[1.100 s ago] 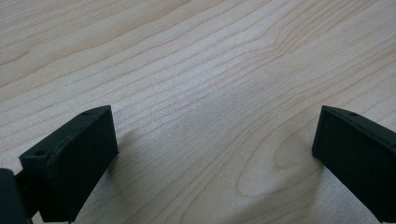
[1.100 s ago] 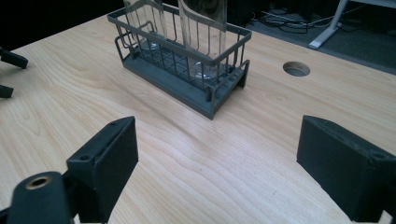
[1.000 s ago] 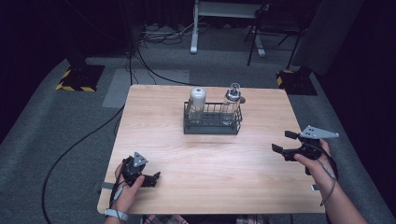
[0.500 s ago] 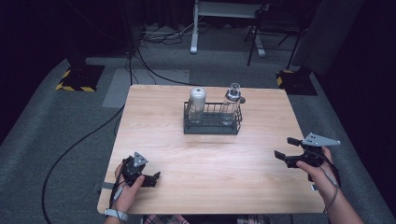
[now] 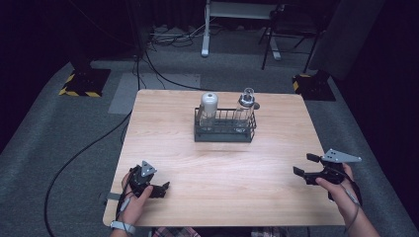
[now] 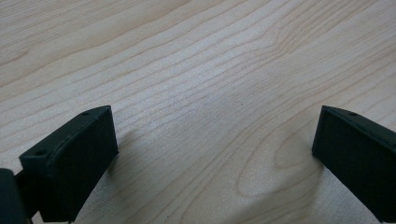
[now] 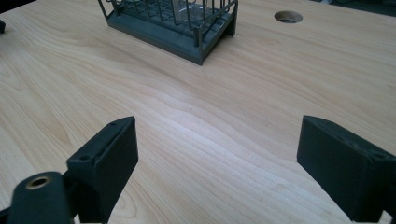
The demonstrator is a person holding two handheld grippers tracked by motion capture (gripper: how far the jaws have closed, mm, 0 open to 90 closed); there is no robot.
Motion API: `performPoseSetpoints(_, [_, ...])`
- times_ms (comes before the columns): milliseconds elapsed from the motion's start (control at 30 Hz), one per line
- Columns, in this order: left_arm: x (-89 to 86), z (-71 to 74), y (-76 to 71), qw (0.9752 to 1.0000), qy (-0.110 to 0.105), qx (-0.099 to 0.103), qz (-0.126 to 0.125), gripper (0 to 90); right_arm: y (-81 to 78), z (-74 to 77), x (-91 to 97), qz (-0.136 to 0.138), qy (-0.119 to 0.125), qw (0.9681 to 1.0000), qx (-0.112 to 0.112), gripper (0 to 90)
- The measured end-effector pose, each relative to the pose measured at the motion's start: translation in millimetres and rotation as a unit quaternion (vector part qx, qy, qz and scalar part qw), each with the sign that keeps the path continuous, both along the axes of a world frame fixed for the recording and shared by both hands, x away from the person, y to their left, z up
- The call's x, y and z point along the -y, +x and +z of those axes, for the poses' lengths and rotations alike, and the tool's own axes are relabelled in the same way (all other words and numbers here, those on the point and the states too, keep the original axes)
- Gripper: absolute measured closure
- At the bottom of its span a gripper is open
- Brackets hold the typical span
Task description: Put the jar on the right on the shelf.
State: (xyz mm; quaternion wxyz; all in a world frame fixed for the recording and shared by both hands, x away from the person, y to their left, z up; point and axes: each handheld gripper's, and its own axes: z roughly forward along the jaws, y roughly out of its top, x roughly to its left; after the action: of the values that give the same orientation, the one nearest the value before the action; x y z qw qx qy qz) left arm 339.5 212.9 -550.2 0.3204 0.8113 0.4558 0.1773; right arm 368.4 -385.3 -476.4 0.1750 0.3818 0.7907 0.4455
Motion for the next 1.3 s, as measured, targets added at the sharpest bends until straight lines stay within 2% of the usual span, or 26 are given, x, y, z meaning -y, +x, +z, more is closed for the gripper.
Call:
performPoseSetpoints(233, [0.0, 0.0, 0.0, 1.0, 0.0, 0.0, 0.0, 0.0, -4.8, -8.9, 4.1, -0.007, 0.003, 0.9999, -0.009, 12.5])
performPoseSetpoints(467, [0.0, 0.0, 0.0, 1.0, 0.0, 0.0, 0.0, 0.0, -12.9, -26.5, 9.7, -0.015, 0.004, 0.9995, -0.027, 12.5])
performPoseSetpoints(767, [0.0, 0.0, 0.0, 1.0, 0.0, 0.0, 0.0, 0.0, -19.4, -43.2, 18.7, -0.029, -0.012, 0.9988, -0.039, 12.5])
performPoseSetpoints(1300, [0.0, 0.0, 0.0, 1.0, 0.0, 0.0, 0.0, 0.0, -30.7, -69.6, 24.7, -0.036, -0.028, 0.9965, -0.07, 12.5])
